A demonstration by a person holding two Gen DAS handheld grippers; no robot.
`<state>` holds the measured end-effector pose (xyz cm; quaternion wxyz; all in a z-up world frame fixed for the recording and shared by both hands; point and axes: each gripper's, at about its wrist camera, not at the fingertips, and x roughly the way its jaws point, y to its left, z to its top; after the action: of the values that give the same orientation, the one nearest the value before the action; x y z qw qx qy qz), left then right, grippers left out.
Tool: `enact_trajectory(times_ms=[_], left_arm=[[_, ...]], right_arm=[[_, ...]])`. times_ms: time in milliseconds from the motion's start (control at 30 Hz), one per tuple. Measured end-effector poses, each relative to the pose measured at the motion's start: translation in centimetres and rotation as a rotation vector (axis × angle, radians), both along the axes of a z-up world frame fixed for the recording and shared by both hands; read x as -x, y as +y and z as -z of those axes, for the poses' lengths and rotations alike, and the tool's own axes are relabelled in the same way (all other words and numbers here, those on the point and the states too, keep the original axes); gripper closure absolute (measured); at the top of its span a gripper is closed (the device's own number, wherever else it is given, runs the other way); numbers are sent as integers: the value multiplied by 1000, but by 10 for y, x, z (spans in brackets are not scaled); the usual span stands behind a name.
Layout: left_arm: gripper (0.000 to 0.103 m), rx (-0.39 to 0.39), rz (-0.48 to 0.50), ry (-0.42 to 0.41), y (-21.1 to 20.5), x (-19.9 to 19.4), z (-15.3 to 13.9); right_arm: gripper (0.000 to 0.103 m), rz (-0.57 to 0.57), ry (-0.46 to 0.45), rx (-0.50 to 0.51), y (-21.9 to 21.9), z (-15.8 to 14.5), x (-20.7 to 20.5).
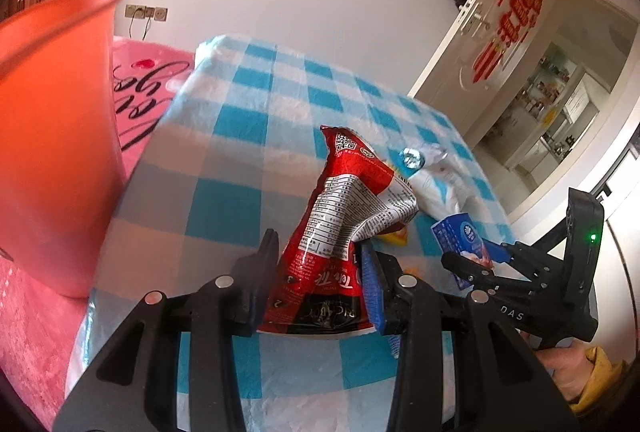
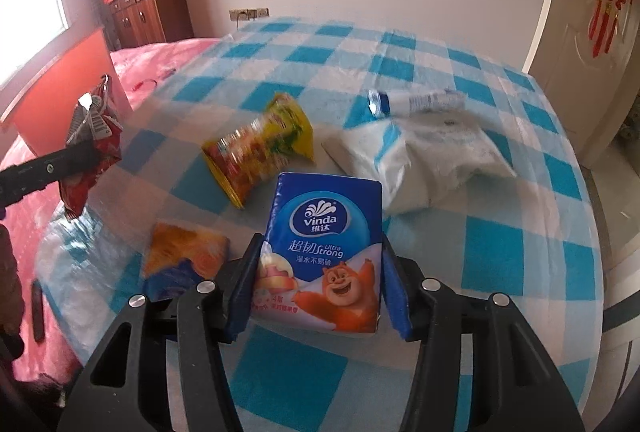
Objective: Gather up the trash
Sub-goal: 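Carry both items over the orange bucket and open both tools to drop them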
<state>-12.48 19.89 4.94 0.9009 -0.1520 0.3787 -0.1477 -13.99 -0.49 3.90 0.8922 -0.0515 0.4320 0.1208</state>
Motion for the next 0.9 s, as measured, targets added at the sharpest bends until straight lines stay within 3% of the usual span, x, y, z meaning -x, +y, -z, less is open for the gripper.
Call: enact_trajectory(times_ms=[200,400,633,900], left_arm=[[62,18,-25,-68,14,2,-29],[62,17,-111,-148,46,6,-66],[62,-47,-312,-241,107,19,-106],[62,-71,-537,-230,172,24,-112]], right_arm=[[48,-45,-42,-73,17,-41,-9],[48,-146,-60,-159,53,-80,-24],[48,-331,-106,-224,129,-122,-44],[48,-518,-153,-290,230,-161,-67]])
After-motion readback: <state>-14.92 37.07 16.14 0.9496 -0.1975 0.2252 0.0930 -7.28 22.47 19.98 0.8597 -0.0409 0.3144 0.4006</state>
